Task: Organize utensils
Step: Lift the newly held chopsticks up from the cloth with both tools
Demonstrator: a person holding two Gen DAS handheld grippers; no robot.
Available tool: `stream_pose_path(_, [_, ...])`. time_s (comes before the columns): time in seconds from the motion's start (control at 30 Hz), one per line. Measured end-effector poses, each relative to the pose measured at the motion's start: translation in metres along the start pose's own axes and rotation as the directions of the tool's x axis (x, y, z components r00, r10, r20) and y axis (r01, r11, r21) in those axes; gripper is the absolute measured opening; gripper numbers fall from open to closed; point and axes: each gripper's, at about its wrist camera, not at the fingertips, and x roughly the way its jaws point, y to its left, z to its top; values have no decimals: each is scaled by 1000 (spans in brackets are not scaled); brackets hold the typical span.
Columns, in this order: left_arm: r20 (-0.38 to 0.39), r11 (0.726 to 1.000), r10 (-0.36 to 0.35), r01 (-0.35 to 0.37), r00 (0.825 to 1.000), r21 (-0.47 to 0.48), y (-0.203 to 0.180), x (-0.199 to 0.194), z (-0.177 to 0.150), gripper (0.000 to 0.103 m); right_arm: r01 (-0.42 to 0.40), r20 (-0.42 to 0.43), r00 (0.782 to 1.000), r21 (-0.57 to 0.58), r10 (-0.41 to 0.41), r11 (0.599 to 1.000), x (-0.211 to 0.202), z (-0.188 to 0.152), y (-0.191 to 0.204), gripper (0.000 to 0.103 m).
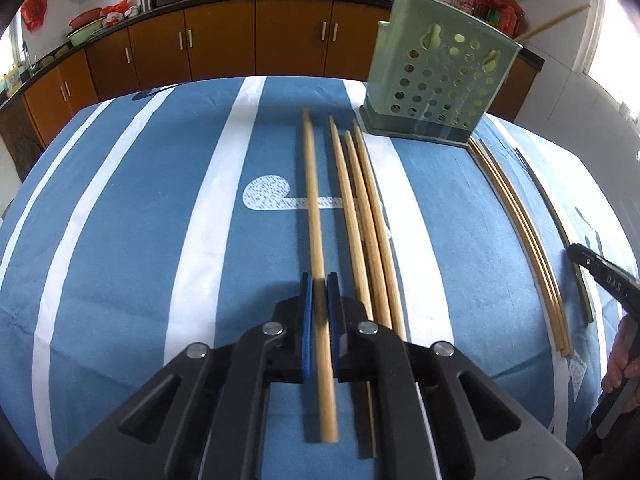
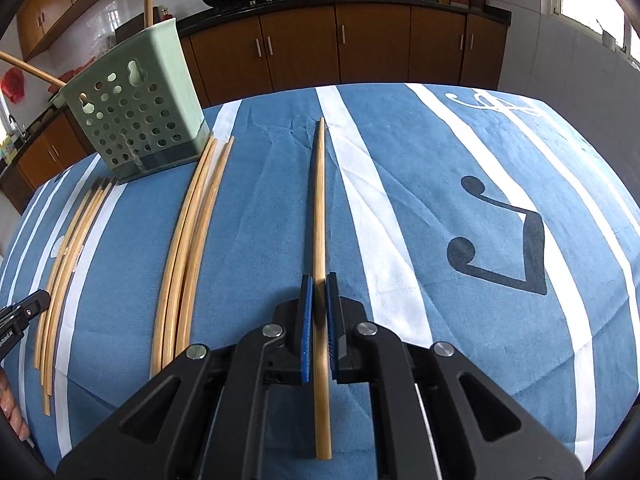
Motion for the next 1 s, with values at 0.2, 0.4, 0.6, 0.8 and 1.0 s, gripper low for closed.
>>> stream_pose_path(0.2, [12,996,68,-67,998,-58,28,8,14,8,4,11,1000,-24,-4,1000,2,2,2,7])
stream_pose_path(0.4, [43,995,71,-68,997,-75,46,10,18,9,4,20,1000,-28,-4,1000,5,4,2,8])
stream_pose_path(0.6, [50,995,71,-67,996,-72,44,10,18,9,7,20,1000,-29,-6,1000,5,4,1,8])
stream_pose_path(0.8, [49,994,91,-88,995,-59,42,10,17,10,15,21,1000,-36,-14,999,5,3,3,8])
stream_pose_path(1.0, [50,994,92,-89,995,-57,41,11,17,10,3,20,1000,-27,-3,1000,5,3,2,8])
